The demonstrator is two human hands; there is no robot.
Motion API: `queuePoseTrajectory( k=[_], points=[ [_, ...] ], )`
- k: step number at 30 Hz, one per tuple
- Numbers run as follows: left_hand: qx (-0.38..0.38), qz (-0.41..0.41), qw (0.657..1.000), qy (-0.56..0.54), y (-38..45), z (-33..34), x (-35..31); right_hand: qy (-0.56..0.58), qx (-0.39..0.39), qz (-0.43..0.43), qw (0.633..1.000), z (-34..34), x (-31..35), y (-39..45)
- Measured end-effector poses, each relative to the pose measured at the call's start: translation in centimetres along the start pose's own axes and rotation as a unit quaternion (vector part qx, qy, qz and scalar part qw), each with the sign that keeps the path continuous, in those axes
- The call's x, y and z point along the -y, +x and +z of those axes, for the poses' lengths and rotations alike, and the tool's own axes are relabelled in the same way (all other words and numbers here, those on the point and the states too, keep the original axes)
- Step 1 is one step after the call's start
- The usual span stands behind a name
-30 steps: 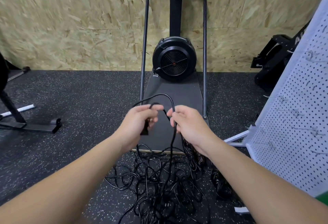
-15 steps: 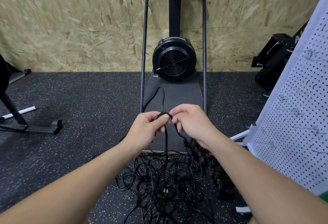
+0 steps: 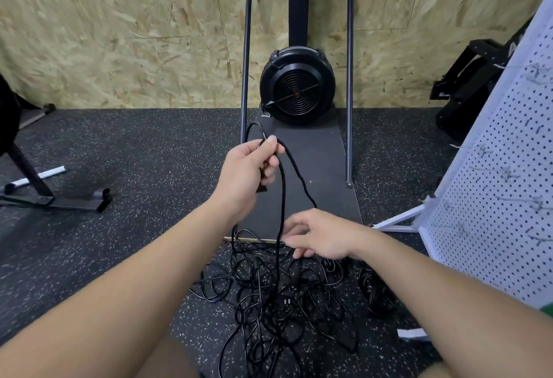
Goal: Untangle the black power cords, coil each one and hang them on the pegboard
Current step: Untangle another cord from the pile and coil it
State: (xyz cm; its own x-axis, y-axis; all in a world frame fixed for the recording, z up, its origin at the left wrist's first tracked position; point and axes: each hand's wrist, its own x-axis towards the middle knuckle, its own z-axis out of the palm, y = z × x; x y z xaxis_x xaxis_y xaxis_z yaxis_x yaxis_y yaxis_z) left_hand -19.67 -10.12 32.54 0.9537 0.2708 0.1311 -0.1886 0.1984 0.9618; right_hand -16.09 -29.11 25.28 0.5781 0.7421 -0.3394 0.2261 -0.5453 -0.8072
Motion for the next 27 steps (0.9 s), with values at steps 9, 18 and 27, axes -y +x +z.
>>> queuePoseTrajectory(
  k=[9, 18, 27],
  points=[
    [-0.007, -0.004, 1.000, -0.005, 0.4, -1.3, 0.4, 0.040, -0.051, -0.006, 0.998, 3.5, -0.5, 1.8],
    [-0.015, -0.022, 0.999, 0.024, 0.5, -2.7, 0.8, 0.007, -0.138, 0.003, 0.990, 4.1, 0.9, 2.4],
    [0.230, -0.122, 0.936, 0.238, -2.7, -2.3, 2.4, 0.100, -0.350, -0.161, 0.917, -2.1, 7.5, -1.7]
  ],
)
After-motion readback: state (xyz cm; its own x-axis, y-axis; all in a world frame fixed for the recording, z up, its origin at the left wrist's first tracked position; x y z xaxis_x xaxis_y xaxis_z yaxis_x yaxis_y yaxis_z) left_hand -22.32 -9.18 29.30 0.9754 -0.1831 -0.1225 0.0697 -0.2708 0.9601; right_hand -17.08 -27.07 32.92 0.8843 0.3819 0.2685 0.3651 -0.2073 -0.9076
